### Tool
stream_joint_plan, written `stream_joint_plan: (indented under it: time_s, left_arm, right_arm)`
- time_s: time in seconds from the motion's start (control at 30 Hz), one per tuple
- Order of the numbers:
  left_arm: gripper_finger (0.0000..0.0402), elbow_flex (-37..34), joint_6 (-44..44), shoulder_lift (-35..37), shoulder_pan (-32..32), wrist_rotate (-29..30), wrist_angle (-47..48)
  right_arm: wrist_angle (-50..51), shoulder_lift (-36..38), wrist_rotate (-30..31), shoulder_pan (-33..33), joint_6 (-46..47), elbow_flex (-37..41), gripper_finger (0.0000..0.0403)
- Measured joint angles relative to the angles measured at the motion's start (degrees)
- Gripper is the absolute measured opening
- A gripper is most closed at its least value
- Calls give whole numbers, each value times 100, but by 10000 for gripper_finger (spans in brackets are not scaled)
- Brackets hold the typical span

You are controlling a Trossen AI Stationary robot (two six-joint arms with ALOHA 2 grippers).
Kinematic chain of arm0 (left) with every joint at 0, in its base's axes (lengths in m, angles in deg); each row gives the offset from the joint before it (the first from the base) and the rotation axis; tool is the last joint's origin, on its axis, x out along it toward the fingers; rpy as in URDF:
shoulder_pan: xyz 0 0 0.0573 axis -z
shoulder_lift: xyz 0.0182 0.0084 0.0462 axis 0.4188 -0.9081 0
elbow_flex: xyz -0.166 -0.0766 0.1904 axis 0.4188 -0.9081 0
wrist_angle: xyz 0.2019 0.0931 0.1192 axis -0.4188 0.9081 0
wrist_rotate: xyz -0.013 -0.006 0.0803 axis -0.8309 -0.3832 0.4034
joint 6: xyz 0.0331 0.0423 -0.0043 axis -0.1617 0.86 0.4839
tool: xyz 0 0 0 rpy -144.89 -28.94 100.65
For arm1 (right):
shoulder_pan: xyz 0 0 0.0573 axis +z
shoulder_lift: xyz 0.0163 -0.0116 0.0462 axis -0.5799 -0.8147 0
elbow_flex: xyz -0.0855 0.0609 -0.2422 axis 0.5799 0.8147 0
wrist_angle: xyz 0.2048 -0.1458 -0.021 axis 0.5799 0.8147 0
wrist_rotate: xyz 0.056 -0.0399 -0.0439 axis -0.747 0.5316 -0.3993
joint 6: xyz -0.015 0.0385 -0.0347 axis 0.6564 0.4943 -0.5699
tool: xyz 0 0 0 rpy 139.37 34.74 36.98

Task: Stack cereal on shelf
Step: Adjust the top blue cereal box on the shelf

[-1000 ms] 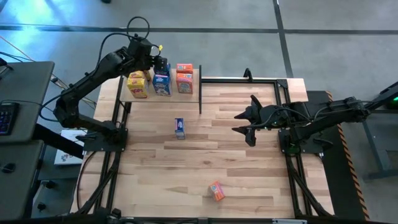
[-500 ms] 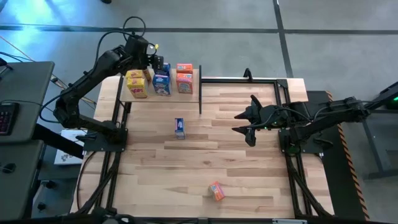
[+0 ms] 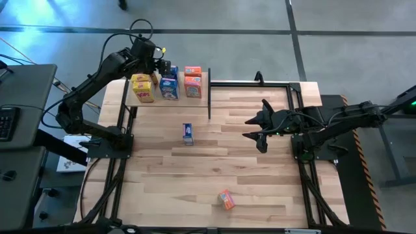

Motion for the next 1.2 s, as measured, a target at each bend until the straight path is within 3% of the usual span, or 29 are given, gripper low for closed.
stream_joint_plan:
  time_s: [1.2]
  left_arm:
    - [239, 0, 151, 8, 2, 282, 308]
  right_arm:
    - [-2, 0, 0, 2, 131, 2, 240]
